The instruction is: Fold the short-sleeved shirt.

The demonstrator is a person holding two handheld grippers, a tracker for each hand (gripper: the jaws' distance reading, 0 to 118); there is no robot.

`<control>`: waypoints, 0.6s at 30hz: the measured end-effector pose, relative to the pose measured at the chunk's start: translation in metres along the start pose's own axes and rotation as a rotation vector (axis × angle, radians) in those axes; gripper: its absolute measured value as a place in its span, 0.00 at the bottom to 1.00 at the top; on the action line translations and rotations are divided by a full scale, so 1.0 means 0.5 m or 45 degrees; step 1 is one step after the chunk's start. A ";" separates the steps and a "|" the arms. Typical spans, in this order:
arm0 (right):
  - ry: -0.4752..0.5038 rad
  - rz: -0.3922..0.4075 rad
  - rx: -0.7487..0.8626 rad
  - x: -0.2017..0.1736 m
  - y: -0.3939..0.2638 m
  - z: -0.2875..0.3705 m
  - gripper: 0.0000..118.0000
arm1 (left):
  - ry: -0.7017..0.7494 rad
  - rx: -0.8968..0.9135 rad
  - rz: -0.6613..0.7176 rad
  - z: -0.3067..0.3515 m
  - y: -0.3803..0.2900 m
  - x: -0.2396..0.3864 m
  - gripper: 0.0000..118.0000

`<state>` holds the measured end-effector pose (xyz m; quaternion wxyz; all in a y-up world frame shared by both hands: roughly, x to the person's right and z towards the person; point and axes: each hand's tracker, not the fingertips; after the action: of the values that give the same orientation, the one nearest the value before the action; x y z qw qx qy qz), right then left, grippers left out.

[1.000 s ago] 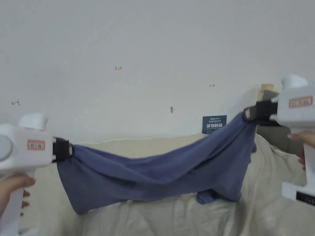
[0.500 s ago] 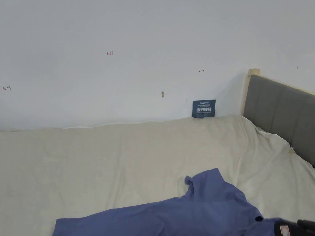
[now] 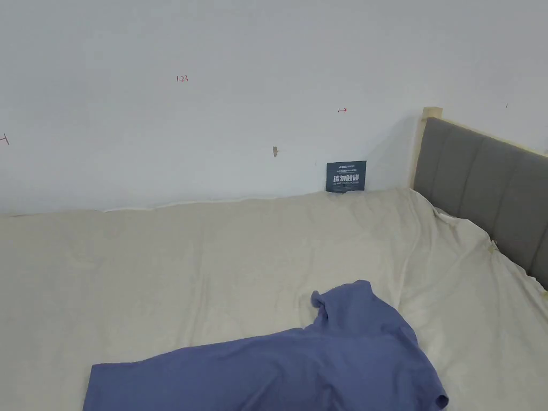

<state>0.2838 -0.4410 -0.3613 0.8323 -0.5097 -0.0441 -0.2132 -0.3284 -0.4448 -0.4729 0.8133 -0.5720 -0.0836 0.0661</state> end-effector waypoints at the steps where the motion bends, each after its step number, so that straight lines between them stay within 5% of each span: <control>1: -0.034 0.001 0.006 0.003 -0.007 0.011 1.00 | -0.017 0.002 -0.012 0.007 -0.007 -0.007 0.98; 3: -0.090 0.015 0.118 0.012 -0.009 0.041 0.90 | -0.005 0.062 -0.005 0.031 -0.009 -0.014 0.98; 6: -0.152 0.063 0.216 0.006 -0.011 0.108 0.89 | 0.034 0.225 -0.035 0.095 -0.007 -0.013 0.98; 10: -0.046 0.128 0.469 -0.057 -0.012 0.207 0.88 | -0.046 0.613 -0.117 0.213 -0.026 0.027 0.93; 12: 0.072 0.178 0.604 -0.098 -0.034 0.245 0.79 | -0.097 0.812 -0.152 0.259 -0.051 0.059 0.71; 13: 0.110 0.221 0.673 -0.132 -0.040 0.263 0.60 | -0.130 0.896 -0.171 0.280 -0.063 0.075 0.54; 14: 0.127 0.265 0.746 -0.159 -0.051 0.275 0.60 | -0.153 0.958 -0.177 0.297 -0.072 0.099 0.44; 15: 0.131 0.285 0.797 -0.178 -0.058 0.279 0.53 | -0.140 0.989 -0.172 0.305 -0.078 0.112 0.44; 16: 0.146 0.289 0.818 -0.189 -0.061 0.274 0.28 | -0.125 0.998 -0.155 0.310 -0.081 0.126 0.12; 17: 0.148 0.300 0.850 -0.192 -0.058 0.267 0.00 | -0.121 1.008 -0.142 0.317 -0.084 0.136 0.00; 18: 0.131 0.304 0.899 -0.202 -0.063 0.265 0.00 | -0.149 1.019 -0.126 0.325 -0.081 0.143 0.00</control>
<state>0.1987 -0.3070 -0.3014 0.9769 -0.1816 -0.0131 -0.1116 -0.2922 -0.2945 -0.3767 0.9678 -0.2008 -0.1250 0.0866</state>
